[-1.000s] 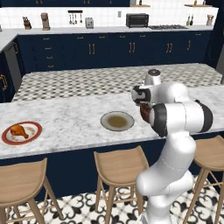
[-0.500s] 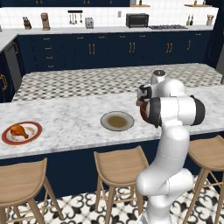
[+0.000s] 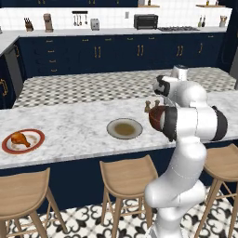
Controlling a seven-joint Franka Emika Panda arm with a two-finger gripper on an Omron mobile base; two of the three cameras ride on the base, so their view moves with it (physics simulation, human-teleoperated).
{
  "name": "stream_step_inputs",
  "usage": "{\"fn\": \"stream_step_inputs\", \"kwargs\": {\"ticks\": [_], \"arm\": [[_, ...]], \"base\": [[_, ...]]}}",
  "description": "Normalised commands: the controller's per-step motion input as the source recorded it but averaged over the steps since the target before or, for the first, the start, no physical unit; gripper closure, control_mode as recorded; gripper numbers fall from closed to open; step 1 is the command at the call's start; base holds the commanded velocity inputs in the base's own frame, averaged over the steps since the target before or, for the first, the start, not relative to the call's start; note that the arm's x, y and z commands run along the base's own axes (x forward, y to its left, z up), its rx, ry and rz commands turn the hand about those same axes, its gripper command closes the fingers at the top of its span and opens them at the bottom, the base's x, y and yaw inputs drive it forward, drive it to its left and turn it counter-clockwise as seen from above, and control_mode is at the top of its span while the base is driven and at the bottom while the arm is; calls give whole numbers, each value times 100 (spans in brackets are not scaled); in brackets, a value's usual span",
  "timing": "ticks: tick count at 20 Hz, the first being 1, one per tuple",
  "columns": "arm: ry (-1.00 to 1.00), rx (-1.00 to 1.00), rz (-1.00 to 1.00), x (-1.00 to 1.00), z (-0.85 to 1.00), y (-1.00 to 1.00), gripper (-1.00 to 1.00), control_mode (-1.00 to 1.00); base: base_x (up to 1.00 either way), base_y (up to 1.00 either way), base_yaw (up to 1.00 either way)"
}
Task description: Pick the chicken drumstick and cucumber from their plates and place them in the bowl. Then put the bowl in the fridge.
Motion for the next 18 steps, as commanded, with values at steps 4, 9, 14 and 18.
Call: {"fn": "stream_step_inputs", "kwargs": {"ticks": [4,9,14,18], "arm": [[2,0,30,-100,68,31,-100,-100],[-5,-6,39,-100,0,45,-100,-100],[-50,-7,20,-96,0,36,-100,-100],[-19,-5,17,-64,0,63,-100,100]], "base": [[0,0,0],[0,0,0],[0,0,0],[-17,25,9]]}}
